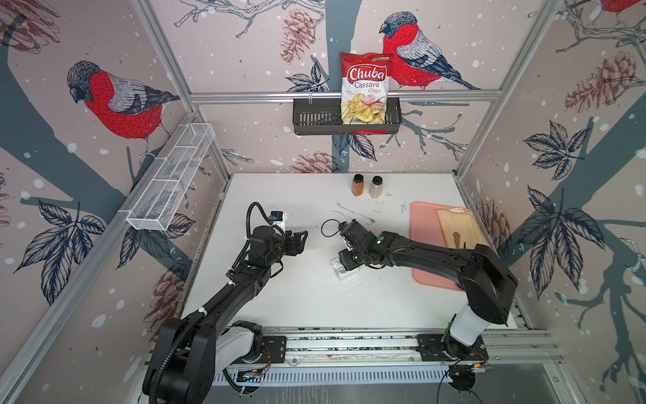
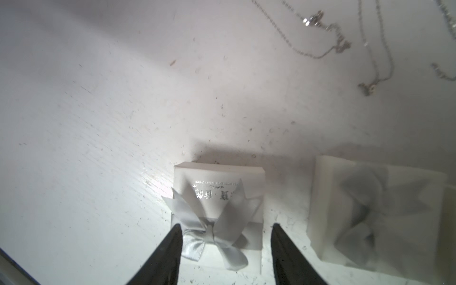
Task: Take the necklace out of the lift-off lid jewelry box
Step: Close the lid on the jewelry box, then reset both arms
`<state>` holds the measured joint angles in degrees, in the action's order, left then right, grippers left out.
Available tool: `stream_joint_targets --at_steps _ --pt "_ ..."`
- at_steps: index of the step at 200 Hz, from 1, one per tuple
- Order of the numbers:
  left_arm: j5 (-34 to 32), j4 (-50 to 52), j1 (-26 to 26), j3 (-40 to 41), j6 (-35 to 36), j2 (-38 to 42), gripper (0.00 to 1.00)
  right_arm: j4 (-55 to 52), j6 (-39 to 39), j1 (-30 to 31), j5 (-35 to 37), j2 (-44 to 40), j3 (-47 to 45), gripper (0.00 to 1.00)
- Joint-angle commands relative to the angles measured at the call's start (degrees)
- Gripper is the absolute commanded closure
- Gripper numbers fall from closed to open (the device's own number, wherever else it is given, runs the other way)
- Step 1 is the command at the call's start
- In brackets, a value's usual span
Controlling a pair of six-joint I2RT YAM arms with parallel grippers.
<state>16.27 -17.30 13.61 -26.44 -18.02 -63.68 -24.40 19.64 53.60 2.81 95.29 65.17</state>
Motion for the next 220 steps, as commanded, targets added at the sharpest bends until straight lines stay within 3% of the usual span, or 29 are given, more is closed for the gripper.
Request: stream_joint_targets --at_steps 1,22,53,73,98,114,134,184,220 --pt "-3.52 -1.78 -0.08 -0.17 0.90 0.05 0.27 3.65 -1.24 -3.00 -2.21 -3.62 -1.21 0.40" --pt "-7.63 -2.40 -0.08 -0.62 1.64 0.14 0.27 7.13 -3.51 -7.13 -2.47 -7.92 -2.11 0.36" --pt "-16.31 -3.93 -0.63 -0.81 4.54 0.14 0.23 15.13 -7.20 -14.72 -1.08 -14.34 -4.73 0.20" --pt "-21.96 -5.52 -2.36 -0.33 6.54 -0.21 0.15 21.20 -9.10 -21.30 -2.95 -18.09 -7.43 0.14" --pt "-30.37 -11.74 -3.28 2.69 9.48 -0.11 0.11 30.11 -9.66 -29.57 -6.41 -22.22 -12.20 0.11" --pt "-35.29 -19.62 -3.77 6.45 11.20 -0.55 0.06 36.64 -10.42 -33.26 -5.10 -23.70 -16.81 0.06" --pt "-36.49 -29.07 -5.56 10.72 12.81 -2.06 0.05 42.03 -10.37 -37.26 -0.62 -25.72 -21.45 0.00" --pt "-35.80 -41.76 -8.33 12.07 14.49 -12.64 0.04 55.40 -11.03 -47.16 13.15 -23.76 -33.87 0.00" --pt "-32.47 -49.05 -9.40 12.30 16.03 -19.35 0.03 67.86 -9.92 -51.45 14.72 -19.22 -41.10 0.00"
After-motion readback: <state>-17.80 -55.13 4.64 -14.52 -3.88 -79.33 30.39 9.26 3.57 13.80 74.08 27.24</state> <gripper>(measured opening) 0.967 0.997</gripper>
